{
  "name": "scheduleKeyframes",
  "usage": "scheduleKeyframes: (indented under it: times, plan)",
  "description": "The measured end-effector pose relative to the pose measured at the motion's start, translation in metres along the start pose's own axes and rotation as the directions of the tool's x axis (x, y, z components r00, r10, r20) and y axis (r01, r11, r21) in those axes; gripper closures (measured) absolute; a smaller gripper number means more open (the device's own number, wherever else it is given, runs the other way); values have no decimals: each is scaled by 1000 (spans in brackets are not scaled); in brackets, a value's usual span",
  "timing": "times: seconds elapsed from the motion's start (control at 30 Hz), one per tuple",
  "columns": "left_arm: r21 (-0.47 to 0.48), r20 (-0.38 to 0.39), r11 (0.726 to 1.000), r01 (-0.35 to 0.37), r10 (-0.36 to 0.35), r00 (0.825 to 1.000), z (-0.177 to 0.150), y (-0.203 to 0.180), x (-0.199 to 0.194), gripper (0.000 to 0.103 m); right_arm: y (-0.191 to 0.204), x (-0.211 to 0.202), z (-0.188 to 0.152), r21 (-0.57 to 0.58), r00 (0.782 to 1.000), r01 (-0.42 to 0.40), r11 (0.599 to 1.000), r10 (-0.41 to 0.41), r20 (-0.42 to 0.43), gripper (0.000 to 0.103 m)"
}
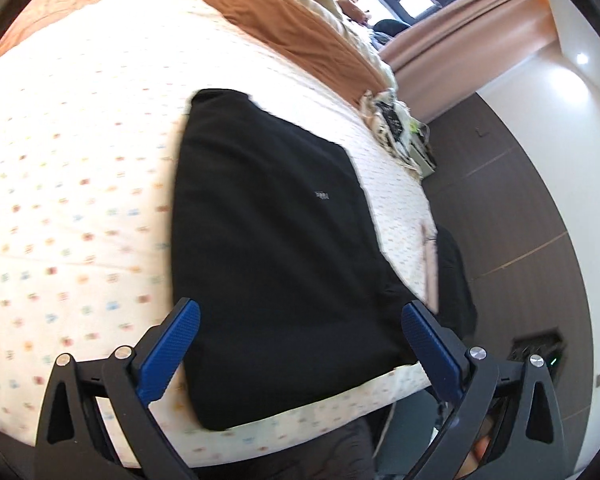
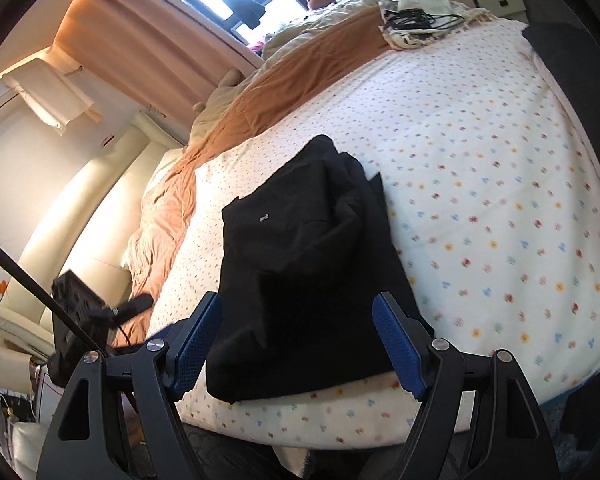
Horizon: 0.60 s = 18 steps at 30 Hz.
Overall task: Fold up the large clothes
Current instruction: 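Open the left tool to release the shirt and hold above it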
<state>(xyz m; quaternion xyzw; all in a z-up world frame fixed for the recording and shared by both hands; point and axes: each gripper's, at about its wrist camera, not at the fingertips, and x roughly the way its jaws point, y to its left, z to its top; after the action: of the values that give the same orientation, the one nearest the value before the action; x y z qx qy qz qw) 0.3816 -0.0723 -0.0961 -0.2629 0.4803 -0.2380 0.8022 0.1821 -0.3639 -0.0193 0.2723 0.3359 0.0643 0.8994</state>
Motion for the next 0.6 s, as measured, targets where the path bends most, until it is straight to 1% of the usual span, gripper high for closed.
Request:
scheduleKeyframes:
  times: [0.03,0.1,0.17,0.23,0.27,0.3,0.33,0.37,0.4,0.43,0.5,0.6]
  plan:
    - [-8,-6,1000,-8,8,1000,-3,8,0,4,3,5,3,-4,1000,6,1000,-6,-4,27]
    - [-27,-27,999,-21,20,999,-9,24,4,14,5,18,7,-7,1000,18,1000,-18,-19,27]
    - [-49,-45,998,-33,31,998,-14,36,9,22,7,29,10,-9,999,27,1000,-27,-29,27]
    - [-56,-69,998,-43,39,997,-19,45,15,24,10,37,11,-7,998,65,998,-65,-22,43]
    - [-59,-80,997,-44,39,996,-23,50,19,25,10,40,11,-7,996,84,996,-84,-24,62]
    - [-64,-96,997,-46,40,995,-27,53,23,26,9,45,12,-2,995,92,996,-92,-33,72]
    - [-69,-112,996,-53,45,993,-33,55,28,27,5,49,12,3,996,82,997,-82,-43,75]
    - [-72,-122,996,-59,50,991,-35,54,34,29,2,51,12,4,997,65,998,-64,-49,86]
    - [-75,-132,995,-64,54,990,-38,57,38,33,-2,51,12,6,997,68,998,-68,-49,91]
    - [-80,-143,995,-63,51,988,-40,59,43,34,-6,50,12,9,996,77,997,-76,-49,93]
    - [-82,-148,995,-52,39,988,-41,58,48,34,-18,46,10,32,998,47,998,-46,-47,95]
    - [-67,-141,996,-56,46,989,-38,53,51,34,-31,40,1,60,999,27,998,-24,-43,96]
